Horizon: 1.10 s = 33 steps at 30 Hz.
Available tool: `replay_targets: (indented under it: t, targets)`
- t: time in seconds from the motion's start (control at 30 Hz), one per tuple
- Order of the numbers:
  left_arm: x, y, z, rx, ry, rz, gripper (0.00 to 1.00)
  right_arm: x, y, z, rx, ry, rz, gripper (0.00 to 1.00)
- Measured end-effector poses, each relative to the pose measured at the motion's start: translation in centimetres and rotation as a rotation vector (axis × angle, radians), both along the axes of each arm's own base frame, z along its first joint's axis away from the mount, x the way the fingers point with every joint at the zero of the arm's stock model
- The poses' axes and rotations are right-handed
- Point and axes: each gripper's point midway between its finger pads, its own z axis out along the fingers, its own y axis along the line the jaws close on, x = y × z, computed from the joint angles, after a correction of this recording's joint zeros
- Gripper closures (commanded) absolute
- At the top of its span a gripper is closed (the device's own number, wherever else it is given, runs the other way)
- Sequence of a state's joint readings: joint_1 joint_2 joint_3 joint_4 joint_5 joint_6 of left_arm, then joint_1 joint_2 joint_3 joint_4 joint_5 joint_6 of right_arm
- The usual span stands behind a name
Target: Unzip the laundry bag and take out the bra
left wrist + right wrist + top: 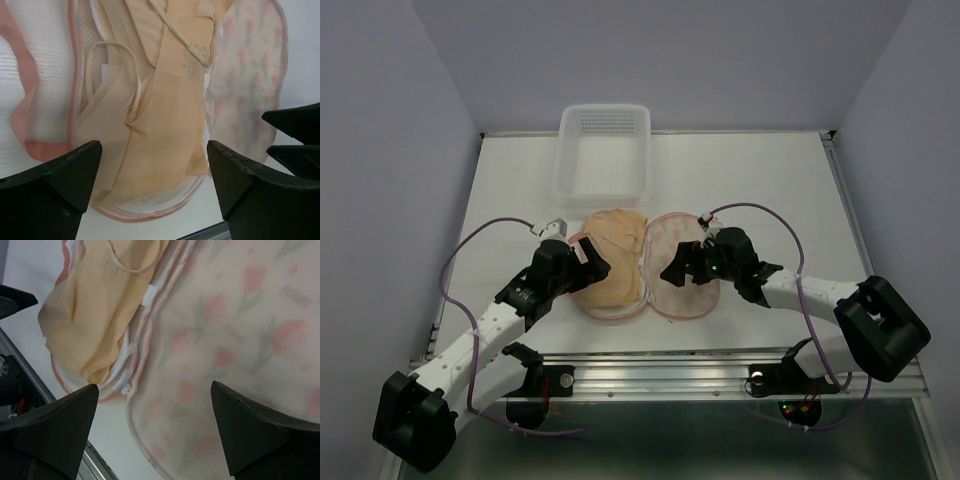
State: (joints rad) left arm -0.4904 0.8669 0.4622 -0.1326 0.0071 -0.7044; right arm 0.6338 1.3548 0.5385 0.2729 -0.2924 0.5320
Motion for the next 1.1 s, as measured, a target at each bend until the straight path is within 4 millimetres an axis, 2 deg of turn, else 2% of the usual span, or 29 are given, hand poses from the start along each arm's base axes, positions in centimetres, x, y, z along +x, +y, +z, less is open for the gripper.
replay_targets:
  t: [0.13, 0.33, 0.43, 0.5, 0.6, 0.83, 1.07, 1.1]
  targets:
    - [0.3, 1.3, -0.3, 0.04, 0.0, 0.074, 0.02, 0.2, 0.7, 0.3, 0.036, -0.014, 0.013, 0.0]
    - [-0.4, 2.4, -3.3, 0.132, 0.11, 0.116, 0.09, -0.2, 0.8, -0.8, 0.04, 0.011, 0.024, 0.0]
    - [-0.8, 2.1, -4.1, 0.147, 0.136, 0.094, 0.21, -0.2, 0.8, -0.9, 0.042, 0.013, 0.028, 0.0]
    - [-1.0, 1.7, -4.1, 0.142, 0.139, 0.077, 0.33, -0.2, 0.9, -0.7, 0.048, 0.01, 0.029, 0.0]
    - [-1.2, 0.7, -3.8, 0.126, 0.133, 0.042, 0.44, -0.1, 1.1, -0.6, 0.059, 0.006, 0.03, 0.0]
    - [-0.9, -0.8, -2.8, 0.102, 0.11, -0.002, 0.48, -0.2, 1.3, -1.1, 0.066, 0.026, 0.033, 0.0]
    - [-0.6, -1.6, -2.5, 0.104, 0.107, -0.025, 0.71, -0.2, 1.4, -1.4, 0.067, 0.033, 0.033, 0.0]
    - [-0.5, -1.8, -2.7, 0.105, 0.113, -0.029, 0.82, -0.2, 1.4, -1.5, 0.066, 0.035, 0.032, 0.0]
